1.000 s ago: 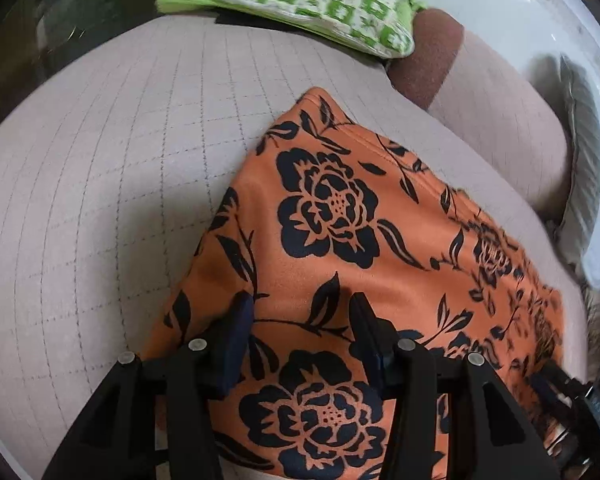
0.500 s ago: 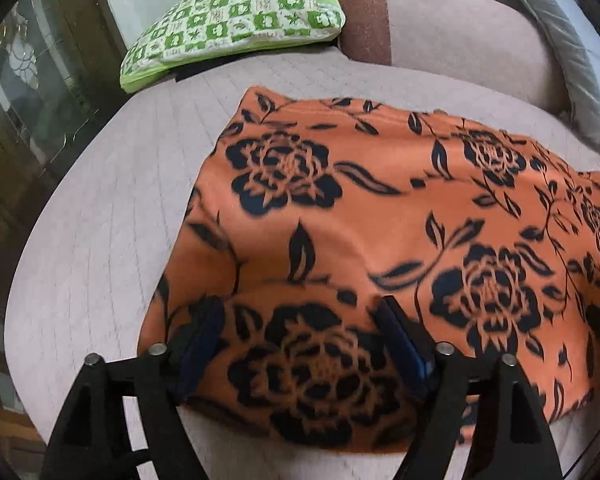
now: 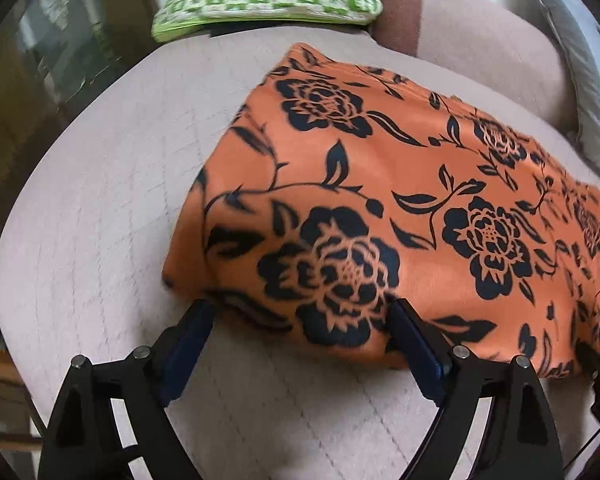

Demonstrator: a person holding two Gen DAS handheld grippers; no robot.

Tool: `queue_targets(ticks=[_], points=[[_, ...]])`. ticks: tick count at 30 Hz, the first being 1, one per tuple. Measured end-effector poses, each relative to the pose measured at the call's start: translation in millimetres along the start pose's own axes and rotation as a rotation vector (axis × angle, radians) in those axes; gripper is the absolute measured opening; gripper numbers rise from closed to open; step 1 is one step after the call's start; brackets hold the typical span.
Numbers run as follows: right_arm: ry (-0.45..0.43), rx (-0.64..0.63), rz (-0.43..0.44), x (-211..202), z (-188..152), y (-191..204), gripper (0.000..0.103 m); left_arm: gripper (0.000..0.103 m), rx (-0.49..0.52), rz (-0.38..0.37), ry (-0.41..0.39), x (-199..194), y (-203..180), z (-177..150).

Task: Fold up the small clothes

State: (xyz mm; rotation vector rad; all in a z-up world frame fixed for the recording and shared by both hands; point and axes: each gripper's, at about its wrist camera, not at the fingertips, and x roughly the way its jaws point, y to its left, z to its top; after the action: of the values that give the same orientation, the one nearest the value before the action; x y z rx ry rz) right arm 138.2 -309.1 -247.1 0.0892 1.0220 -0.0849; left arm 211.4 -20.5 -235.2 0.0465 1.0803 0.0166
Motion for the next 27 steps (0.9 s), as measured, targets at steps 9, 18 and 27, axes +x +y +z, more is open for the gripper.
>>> queue_targets(ticks=[9, 18, 27], points=[[-0.107, 0.248, 0.077, -33.4, 5.4, -40.2, 0.064, 0.090, 0.172, -0.057, -0.212, -43.5, -50.5, -5.8], [0.034, 0.408, 0.057, 8.9, 12.7, -78.9, 0.062, 0.092, 0.287, -0.109, -0.018, 5.9, -87.6, -0.4], [-0.066, 0.284, 0.125, -8.6, 34.1, -25.8, 0.062, 0.092, 0.165, -0.031, -0.150, -0.7, -12.9, 39.3]])
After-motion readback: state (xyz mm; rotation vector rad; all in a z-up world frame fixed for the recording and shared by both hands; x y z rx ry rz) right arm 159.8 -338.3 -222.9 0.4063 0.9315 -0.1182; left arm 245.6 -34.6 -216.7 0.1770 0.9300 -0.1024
